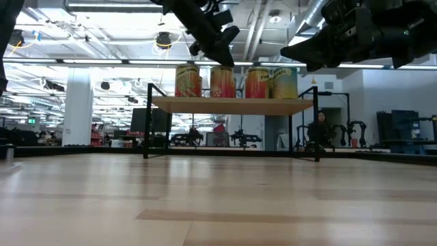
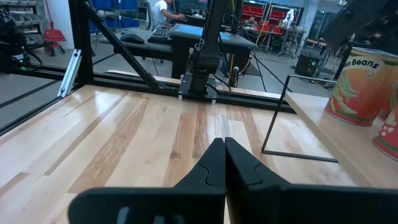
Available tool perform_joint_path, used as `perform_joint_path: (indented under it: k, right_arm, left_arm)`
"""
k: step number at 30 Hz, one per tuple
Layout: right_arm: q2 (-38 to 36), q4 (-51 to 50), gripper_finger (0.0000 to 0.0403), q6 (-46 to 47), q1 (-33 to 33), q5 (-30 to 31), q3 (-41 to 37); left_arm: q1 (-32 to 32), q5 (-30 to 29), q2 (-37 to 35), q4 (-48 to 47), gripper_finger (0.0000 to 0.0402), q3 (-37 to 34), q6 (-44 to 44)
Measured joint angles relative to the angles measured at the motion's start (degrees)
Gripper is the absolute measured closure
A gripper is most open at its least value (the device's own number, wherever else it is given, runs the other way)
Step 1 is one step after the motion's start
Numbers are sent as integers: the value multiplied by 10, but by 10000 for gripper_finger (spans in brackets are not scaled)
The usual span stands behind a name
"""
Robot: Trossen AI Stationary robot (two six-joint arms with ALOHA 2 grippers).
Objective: Pick and place cans onto a shelf
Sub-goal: Put the canned corn on the shelf
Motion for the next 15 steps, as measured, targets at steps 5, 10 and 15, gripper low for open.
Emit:
perform_joint_path:
  k: [5,10,15]
  right_arm:
    - [0,0,392,0,0,0,0]
    - [0,0,392,0,0,0,0]
    - [0,-1,392,3,0,0,0]
  left_arm:
    - [0,19,0,12,363,0,9]
    - [0,31,0,9,363,24,16]
    - [0,29,-1,-64,364,81,35]
